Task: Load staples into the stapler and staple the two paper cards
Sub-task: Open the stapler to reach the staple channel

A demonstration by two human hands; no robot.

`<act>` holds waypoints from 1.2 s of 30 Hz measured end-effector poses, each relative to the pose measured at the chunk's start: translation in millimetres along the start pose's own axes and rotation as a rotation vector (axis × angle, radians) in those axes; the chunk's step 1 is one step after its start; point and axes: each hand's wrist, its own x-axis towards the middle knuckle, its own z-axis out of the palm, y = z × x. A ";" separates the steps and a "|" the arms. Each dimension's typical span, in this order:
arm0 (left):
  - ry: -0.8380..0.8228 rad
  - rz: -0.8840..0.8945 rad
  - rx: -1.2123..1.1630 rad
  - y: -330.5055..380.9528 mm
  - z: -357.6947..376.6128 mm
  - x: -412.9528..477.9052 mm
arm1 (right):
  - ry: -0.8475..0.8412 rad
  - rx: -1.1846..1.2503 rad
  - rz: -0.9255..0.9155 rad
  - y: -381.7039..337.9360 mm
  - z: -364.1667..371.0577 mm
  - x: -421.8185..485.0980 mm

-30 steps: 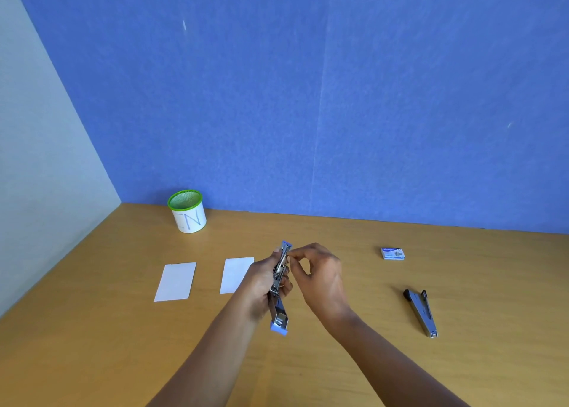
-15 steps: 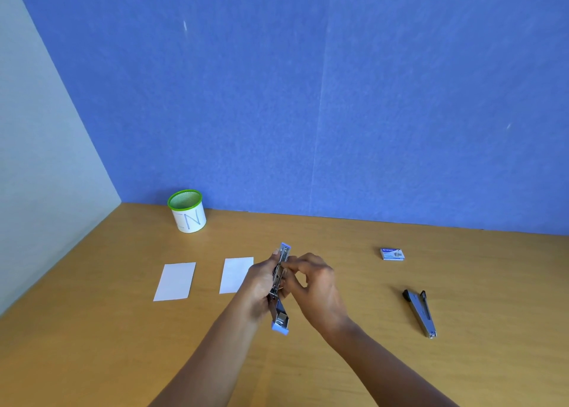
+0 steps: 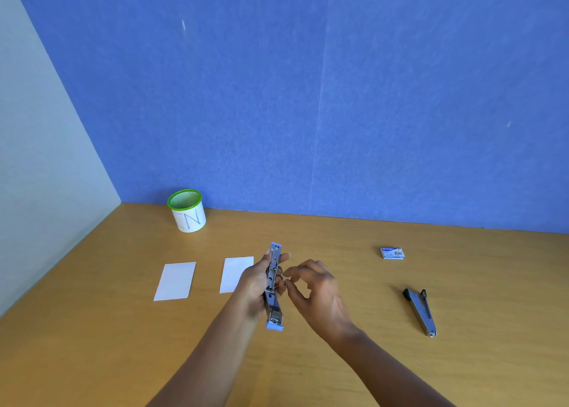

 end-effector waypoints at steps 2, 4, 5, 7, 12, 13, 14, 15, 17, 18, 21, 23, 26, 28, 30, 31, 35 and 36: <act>0.040 0.006 -0.043 -1.0 -3.0 2.5 | -0.048 0.012 -0.046 1.1 -1.2 -1.1; 0.085 0.017 -0.078 -2.7 -5.8 5.7 | -0.146 0.036 -0.102 1.0 -1.6 -2.8; 0.110 0.022 -0.080 -3.6 -6.4 7.5 | -0.191 0.052 -0.132 1.1 -1.0 -4.0; 0.148 0.025 -0.078 -5.1 -7.1 9.4 | -0.238 0.069 -0.180 2.0 1.8 -6.3; 0.187 0.001 -0.109 -8.7 -9.2 11.0 | -0.250 0.170 -0.138 5.8 7.9 -9.5; 0.198 -0.006 -0.112 -10.1 -9.7 12.1 | -0.247 0.197 -0.101 7.2 9.1 -10.6; 0.214 -0.013 -0.106 -12.1 -10.3 13.3 | -0.238 0.229 -0.052 8.7 9.8 -11.4; 0.229 -0.020 -0.095 -14.7 -10.8 14.0 | -0.229 0.260 0.003 10.1 10.2 -12.2; 0.242 -0.031 -0.093 -21.7 -12.0 14.7 | -0.217 0.295 0.094 11.7 9.4 -13.2; 0.243 -0.040 -0.095 -25.4 -11.7 13.8 | -0.212 0.306 0.136 12.9 9.0 -14.0; 0.277 -0.066 0.037 -37.8 -10.1 10.7 | -0.216 0.340 0.343 21.7 8.2 -16.7; 0.295 -0.089 0.139 -46.4 -7.4 7.9 | -0.240 0.355 0.498 30.7 7.3 -20.2; 0.278 -0.132 0.184 -59.9 -4.9 7.8 | -0.293 0.376 0.698 42.3 8.0 -26.0; 0.253 -0.153 0.203 -68.0 -4.4 8.8 | -0.316 0.375 0.778 47.7 10.0 -28.7; 0.203 -0.159 0.242 -75.1 -4.4 9.5 | -0.323 0.349 0.814 51.4 12.3 -30.2; 0.177 -0.159 0.261 -78.0 -3.7 9.6 | -0.329 0.330 0.829 52.5 13.2 -30.2; 0.129 -0.184 0.277 -86.8 -2.7 12.3 | -0.303 0.199 0.878 61.7 17.7 -31.6; 0.124 -0.192 0.274 -88.5 -3.2 13.6 | -0.313 0.173 0.888 64.0 18.5 -32.2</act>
